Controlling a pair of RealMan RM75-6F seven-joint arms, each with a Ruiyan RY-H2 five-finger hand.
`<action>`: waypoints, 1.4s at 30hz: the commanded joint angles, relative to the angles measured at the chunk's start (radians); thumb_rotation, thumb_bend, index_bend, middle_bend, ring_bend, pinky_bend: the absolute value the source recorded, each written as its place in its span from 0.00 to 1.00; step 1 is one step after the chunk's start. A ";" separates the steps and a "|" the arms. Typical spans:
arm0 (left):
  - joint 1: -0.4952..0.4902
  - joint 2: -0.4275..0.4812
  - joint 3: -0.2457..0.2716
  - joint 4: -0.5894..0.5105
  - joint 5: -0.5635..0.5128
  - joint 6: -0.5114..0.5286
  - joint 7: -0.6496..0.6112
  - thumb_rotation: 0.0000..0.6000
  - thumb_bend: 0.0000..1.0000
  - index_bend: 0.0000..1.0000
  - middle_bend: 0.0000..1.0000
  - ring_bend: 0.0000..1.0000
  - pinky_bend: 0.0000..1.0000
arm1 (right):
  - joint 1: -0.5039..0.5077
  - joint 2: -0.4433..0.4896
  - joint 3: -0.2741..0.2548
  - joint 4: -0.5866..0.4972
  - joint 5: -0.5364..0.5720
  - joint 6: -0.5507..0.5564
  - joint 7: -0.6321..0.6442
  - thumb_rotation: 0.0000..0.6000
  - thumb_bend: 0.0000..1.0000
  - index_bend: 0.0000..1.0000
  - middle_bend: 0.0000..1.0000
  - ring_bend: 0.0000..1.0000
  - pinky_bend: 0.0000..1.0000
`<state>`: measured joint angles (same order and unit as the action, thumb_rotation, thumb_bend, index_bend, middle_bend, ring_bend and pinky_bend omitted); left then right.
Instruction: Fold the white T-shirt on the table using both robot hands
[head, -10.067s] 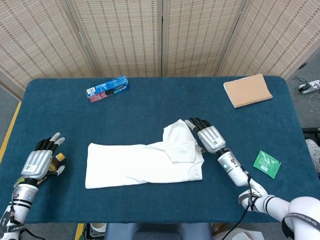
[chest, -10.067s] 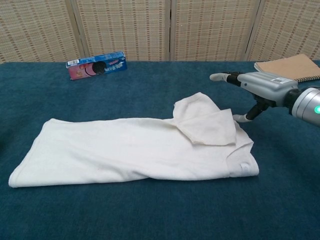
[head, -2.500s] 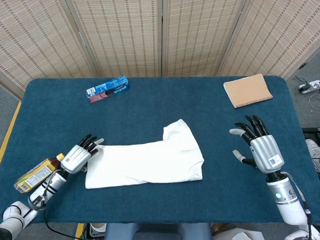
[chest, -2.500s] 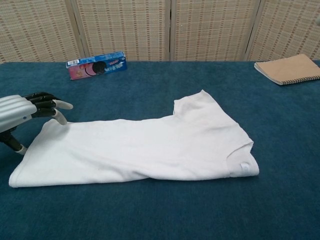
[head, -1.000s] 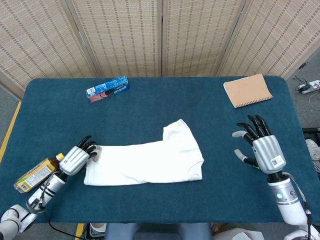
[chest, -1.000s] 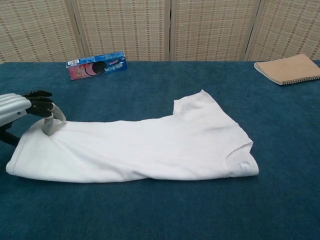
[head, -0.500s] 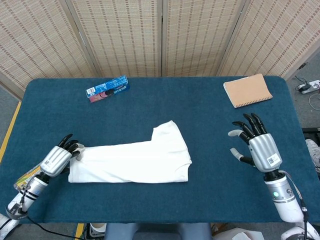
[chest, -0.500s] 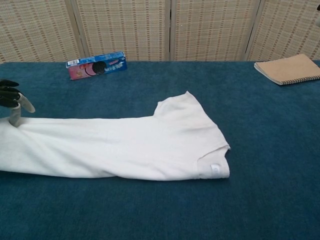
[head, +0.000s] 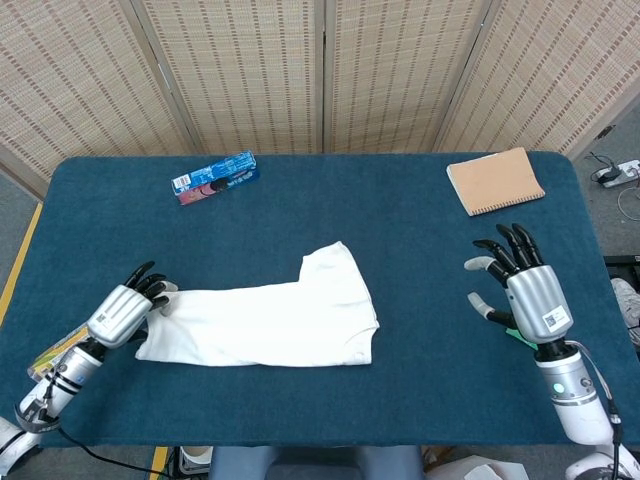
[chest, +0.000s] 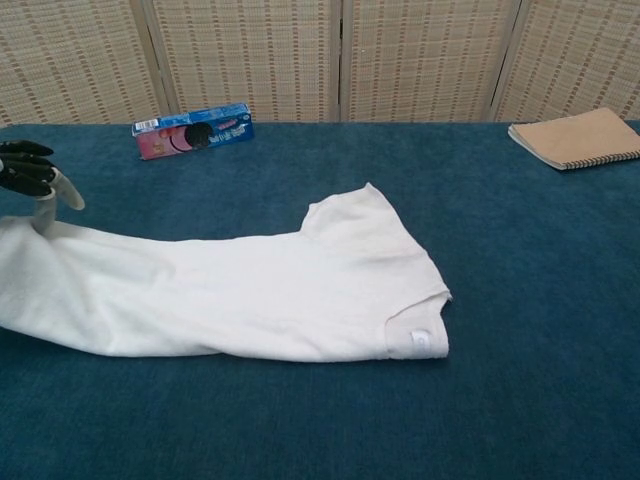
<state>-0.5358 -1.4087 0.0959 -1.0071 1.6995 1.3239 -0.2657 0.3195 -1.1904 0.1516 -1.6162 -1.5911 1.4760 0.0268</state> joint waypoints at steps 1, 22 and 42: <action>-0.073 0.066 -0.037 -0.153 0.001 -0.077 0.078 1.00 0.42 0.71 0.30 0.19 0.01 | -0.005 0.005 0.001 0.002 0.003 0.004 0.005 1.00 0.21 0.40 0.25 0.06 0.00; -0.319 0.085 -0.243 -0.506 -0.160 -0.374 0.389 1.00 0.42 0.72 0.30 0.19 0.01 | -0.049 0.045 0.012 0.031 0.004 0.077 0.064 1.00 0.21 0.41 0.26 0.06 0.00; -0.465 -0.159 -0.317 -0.457 -0.377 -0.485 0.693 1.00 0.42 0.72 0.30 0.19 0.01 | -0.085 0.077 0.010 0.044 0.012 0.103 0.101 1.00 0.21 0.42 0.26 0.07 0.00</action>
<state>-0.9836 -1.5393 -0.2156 -1.4847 1.3522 0.8544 0.3949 0.2347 -1.1134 0.1619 -1.5726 -1.5787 1.5793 0.1278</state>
